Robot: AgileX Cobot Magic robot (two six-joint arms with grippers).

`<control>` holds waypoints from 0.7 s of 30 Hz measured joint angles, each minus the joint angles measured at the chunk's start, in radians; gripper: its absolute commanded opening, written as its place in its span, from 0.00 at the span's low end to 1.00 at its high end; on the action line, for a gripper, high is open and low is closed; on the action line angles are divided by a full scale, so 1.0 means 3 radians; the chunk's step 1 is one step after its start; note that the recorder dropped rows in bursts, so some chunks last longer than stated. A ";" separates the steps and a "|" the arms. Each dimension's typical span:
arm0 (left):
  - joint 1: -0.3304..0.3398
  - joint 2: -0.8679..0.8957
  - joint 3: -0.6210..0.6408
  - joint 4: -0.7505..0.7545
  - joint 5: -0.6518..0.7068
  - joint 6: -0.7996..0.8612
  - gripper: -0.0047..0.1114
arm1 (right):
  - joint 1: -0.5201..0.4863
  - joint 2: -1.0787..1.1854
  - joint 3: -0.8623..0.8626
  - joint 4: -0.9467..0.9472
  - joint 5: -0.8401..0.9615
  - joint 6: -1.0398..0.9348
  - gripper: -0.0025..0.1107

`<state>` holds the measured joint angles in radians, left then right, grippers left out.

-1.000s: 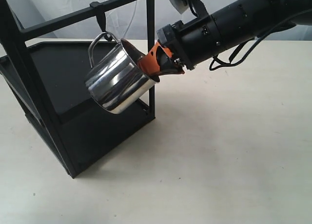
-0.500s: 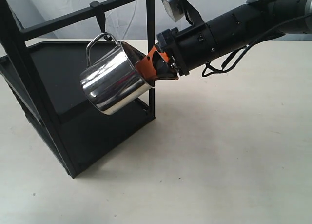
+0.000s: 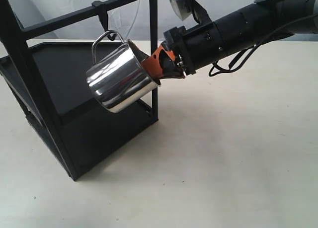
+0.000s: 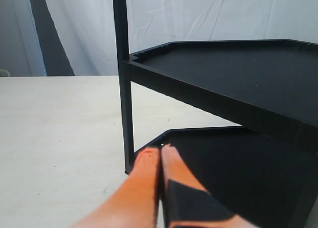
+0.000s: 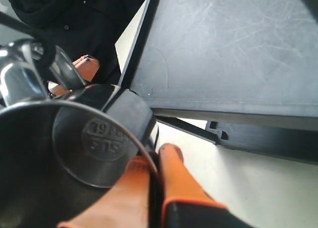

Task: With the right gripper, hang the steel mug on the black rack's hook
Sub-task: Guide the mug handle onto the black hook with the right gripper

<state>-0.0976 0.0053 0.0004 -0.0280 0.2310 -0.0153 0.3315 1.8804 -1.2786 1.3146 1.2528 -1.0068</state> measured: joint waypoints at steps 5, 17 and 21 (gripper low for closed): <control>0.0000 0.0000 0.0000 0.0000 0.0000 0.0000 0.05 | -0.0187 0.0007 0.0000 0.0063 0.0016 -0.0031 0.01; 0.0000 0.0000 0.0000 0.0000 0.0000 0.0000 0.05 | -0.0217 0.0084 0.0000 0.0107 0.0044 -0.0088 0.01; 0.0000 0.0000 0.0000 0.0000 0.0000 0.0000 0.05 | -0.0188 0.0150 0.0000 0.0146 0.0099 -0.0106 0.01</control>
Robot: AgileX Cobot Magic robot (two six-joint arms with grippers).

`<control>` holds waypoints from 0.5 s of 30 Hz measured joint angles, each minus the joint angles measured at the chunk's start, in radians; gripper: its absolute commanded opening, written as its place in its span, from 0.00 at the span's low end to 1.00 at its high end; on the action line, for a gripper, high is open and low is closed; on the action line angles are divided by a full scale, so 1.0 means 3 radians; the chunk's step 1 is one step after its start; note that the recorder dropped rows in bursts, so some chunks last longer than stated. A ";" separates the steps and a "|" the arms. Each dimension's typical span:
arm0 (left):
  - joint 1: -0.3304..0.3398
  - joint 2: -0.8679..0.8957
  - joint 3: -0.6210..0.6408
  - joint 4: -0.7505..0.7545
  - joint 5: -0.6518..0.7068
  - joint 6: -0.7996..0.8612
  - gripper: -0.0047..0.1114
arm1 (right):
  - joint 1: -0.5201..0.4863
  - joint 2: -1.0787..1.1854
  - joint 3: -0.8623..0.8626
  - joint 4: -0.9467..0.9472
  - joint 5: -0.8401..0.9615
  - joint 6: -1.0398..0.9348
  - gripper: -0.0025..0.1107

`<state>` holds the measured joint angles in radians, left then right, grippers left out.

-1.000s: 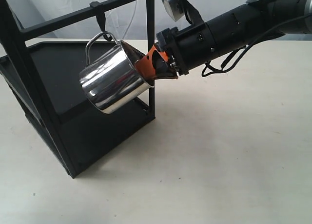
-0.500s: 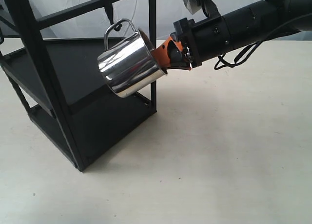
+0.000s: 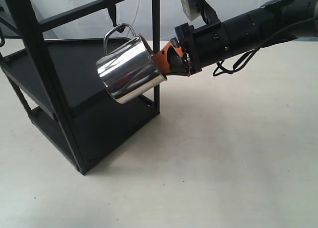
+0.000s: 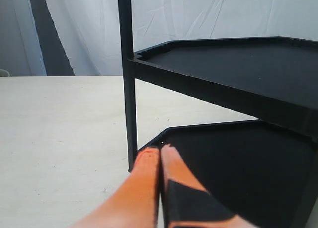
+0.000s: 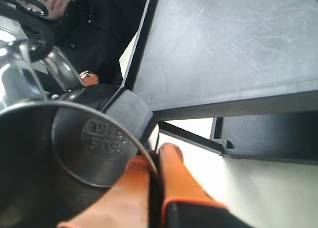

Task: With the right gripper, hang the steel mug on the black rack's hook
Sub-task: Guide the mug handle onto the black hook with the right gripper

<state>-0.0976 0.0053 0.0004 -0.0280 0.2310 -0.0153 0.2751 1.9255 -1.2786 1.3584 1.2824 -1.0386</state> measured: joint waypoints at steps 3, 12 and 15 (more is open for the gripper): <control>0.0000 0.0000 0.0000 0.0000 0.0000 0.0000 0.05 | 0.0007 0.0008 0.0000 -0.0001 0.0022 -0.0008 0.01; 0.0000 0.0000 0.0000 0.0000 0.0000 0.0000 0.05 | 0.0007 0.0008 -0.0007 -0.0054 -0.0015 0.0175 0.29; 0.0000 0.0000 0.0000 0.0000 0.0000 0.0000 0.05 | -0.0006 0.0056 -0.0007 -0.0179 -0.0179 0.0238 0.32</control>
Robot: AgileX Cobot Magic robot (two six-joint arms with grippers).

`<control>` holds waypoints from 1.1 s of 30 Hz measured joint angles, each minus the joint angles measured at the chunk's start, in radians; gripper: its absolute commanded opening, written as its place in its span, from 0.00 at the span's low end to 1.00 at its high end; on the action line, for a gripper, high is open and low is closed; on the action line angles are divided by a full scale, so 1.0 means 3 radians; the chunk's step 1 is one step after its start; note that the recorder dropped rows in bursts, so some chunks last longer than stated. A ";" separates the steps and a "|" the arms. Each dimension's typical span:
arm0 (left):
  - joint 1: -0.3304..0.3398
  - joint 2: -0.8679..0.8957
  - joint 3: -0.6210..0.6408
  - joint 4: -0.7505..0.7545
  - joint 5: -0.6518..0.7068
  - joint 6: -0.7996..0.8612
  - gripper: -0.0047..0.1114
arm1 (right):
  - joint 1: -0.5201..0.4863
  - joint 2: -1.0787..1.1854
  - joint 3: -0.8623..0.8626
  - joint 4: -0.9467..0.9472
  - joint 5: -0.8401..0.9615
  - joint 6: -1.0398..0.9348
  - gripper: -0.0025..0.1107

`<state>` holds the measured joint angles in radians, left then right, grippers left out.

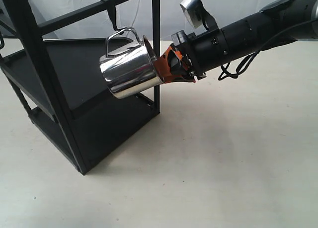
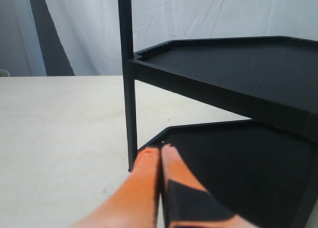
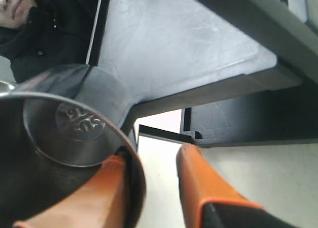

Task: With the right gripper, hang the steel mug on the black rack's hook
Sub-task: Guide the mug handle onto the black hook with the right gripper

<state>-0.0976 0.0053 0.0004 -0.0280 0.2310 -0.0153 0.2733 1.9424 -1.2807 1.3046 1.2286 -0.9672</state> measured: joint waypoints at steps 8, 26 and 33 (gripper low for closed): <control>0.0000 0.0000 0.0000 0.0000 0.0000 0.0000 0.05 | 0.0000 -0.0020 0.0000 -0.0036 -0.0013 0.0007 0.34; 0.0000 0.0000 0.0000 0.0000 0.0000 0.0000 0.05 | -0.0013 -0.0047 0.0000 -0.0048 -0.0015 0.0007 0.35; 0.0000 0.0000 0.0000 0.0000 0.0000 0.0000 0.05 | -0.0186 -0.0069 0.0000 0.0056 -0.0021 0.0035 0.35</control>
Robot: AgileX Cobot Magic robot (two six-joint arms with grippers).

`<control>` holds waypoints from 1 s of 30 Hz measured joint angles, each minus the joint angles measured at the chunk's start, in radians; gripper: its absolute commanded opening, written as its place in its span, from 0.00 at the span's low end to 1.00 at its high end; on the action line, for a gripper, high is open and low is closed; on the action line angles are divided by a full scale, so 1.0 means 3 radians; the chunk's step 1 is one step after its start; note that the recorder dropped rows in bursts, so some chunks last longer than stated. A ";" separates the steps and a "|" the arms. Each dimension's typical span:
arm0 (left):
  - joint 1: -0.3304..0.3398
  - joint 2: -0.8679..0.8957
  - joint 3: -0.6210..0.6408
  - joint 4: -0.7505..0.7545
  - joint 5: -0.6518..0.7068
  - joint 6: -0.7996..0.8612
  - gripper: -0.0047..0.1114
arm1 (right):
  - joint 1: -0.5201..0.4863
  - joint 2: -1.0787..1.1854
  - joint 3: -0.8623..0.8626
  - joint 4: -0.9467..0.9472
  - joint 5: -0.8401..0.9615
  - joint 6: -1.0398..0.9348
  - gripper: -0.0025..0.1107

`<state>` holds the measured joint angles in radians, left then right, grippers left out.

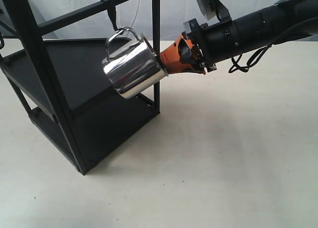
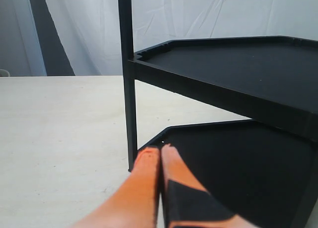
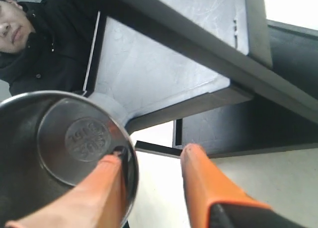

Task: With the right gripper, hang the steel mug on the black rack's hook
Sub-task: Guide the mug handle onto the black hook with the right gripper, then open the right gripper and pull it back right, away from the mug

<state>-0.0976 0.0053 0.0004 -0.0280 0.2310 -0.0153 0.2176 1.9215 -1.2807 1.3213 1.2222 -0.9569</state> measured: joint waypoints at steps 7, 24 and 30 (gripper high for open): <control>0.0000 0.0000 0.0000 0.0000 0.0000 0.0000 0.05 | -0.0021 0.0000 0.0000 0.0000 -0.0001 0.0023 0.35; 0.0000 0.0000 0.0000 0.0000 0.0000 0.0000 0.05 | -0.0215 -0.0235 0.0000 0.0026 -0.0001 0.0038 0.35; 0.0000 0.0000 0.0000 0.0000 0.0000 0.0000 0.05 | -0.0292 -0.0310 0.0000 0.0026 -0.0001 0.0038 0.16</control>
<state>-0.0976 0.0053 0.0004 -0.0280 0.2310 -0.0153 0.1300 1.8285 -1.2807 1.3291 1.2221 -0.9456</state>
